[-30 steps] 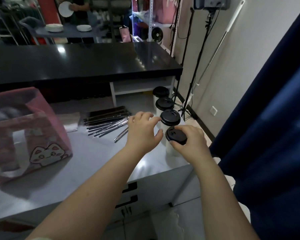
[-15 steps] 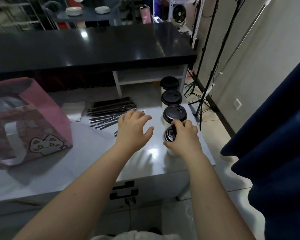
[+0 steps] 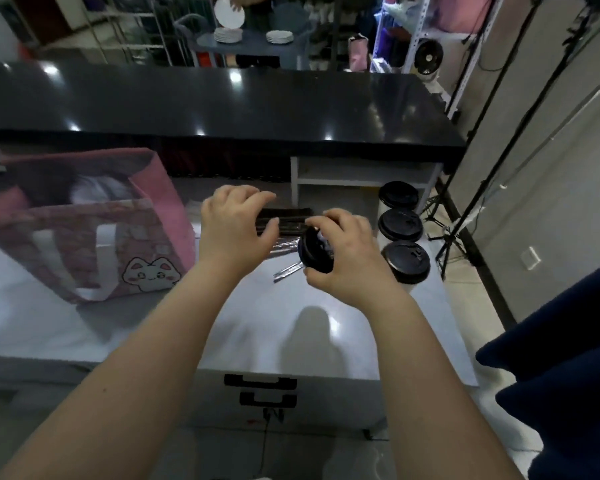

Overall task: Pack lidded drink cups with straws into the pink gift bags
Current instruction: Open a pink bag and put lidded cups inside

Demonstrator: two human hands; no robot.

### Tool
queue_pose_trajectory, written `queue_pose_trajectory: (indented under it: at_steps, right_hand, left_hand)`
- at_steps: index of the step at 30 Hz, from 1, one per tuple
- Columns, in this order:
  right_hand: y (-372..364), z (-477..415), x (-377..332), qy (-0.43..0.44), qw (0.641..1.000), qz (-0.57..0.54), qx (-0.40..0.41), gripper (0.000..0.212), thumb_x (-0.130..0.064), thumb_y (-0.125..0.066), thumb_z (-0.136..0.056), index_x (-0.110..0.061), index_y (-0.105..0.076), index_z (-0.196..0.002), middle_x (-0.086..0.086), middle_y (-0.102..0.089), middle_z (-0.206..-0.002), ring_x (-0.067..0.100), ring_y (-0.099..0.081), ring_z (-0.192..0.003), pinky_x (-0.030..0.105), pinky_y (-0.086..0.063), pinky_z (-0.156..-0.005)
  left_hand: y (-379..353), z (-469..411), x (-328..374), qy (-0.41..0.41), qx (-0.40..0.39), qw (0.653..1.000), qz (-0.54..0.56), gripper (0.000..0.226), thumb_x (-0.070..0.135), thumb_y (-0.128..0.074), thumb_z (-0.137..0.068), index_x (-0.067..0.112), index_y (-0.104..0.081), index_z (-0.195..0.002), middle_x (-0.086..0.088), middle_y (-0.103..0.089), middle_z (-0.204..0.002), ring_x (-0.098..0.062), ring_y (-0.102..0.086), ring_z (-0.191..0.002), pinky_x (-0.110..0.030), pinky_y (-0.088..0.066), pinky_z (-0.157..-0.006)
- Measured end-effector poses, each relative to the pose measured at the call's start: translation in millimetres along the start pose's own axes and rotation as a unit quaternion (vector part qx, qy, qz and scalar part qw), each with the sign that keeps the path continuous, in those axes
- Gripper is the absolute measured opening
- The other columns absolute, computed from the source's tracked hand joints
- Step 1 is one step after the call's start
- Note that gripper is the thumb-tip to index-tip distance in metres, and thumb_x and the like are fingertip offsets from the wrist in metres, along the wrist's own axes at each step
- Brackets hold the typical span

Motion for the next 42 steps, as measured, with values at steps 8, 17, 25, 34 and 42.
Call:
queue_pose_trajectory:
  at_steps: [8,17,25,34,42]
  right_hand:
    - [-8.4,-95.3,-123.2,0.145,0.987,0.074,0.009,0.074,-0.036,-0.075,-0.073,-0.029,-0.044,-0.14,0.0,-0.035,-0.147,0.027,-0.024,-0.133,0.044,-0.025,-0.106]
    - [-18.4,-158.4,-257.5,0.201,0.972,0.087,0.089,0.071,-0.044,-0.07,-0.075,-0.025,-0.044,-0.138,0.0,-0.04,-0.144,0.029,-0.03,-0.13,0.047,-0.028,-0.108]
    - [-85.6,-205.4,-345.0,0.186,0.982,0.032,-0.012,0.069,-0.042,-0.073,-0.076,-0.034,-0.041,-0.137,-0.011,-0.04,-0.138,0.016,-0.029,-0.126,0.036,-0.036,-0.104]
    - [-175.3,-222.9,-331.0,0.115,0.978,0.118,-0.132,0.067,-0.053,-0.072,-0.066,-0.045,-0.042,-0.125,-0.02,-0.048,-0.122,0.008,-0.038,-0.108,0.03,-0.045,-0.082]
    - [-225.3,-233.5,-291.5,-0.012,0.96,0.179,-0.214,0.088,-0.035,-0.08,-0.07,-0.033,-0.03,-0.143,-0.002,-0.043,-0.134,0.022,-0.039,-0.118,0.035,-0.043,-0.089]
  left_hand:
    - [114.1,-23.1,-115.1,0.061,0.088,0.992,-0.064,0.045,0.034,-0.066,-0.083,0.023,-0.062,-0.126,0.001,-0.063,-0.12,-0.029,-0.047,-0.118,-0.044,-0.032,-0.097]
    - [167.9,-12.3,-281.4,0.11,0.036,0.992,-0.052,0.046,0.035,-0.067,-0.083,0.025,-0.061,-0.127,0.002,-0.064,-0.121,-0.026,-0.051,-0.117,-0.043,-0.038,-0.097]
    - [128.8,-34.1,-364.8,0.053,-0.143,0.987,0.059,0.04,0.04,-0.072,-0.081,0.036,-0.064,-0.12,0.011,-0.061,-0.125,-0.016,-0.052,-0.119,-0.039,-0.046,-0.099]
    - [92.0,-25.8,-388.0,-0.013,-0.336,0.937,0.096,0.12,0.06,-0.081,-0.063,0.042,-0.004,-0.153,0.01,0.013,-0.163,-0.008,0.023,-0.145,-0.052,-0.002,-0.121]
    - [88.2,-5.6,-379.5,-0.063,-0.351,0.933,0.047,0.144,0.067,-0.084,-0.048,0.048,0.021,-0.145,0.013,0.031,-0.156,-0.012,0.04,-0.138,-0.058,0.007,-0.116]
Point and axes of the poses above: each hand's wrist, its own z-axis away from the middle knuckle, its own y-axis out of the back of the hand, x = y × z, the point moved 8 cm from there along -z, towards the middle knuckle
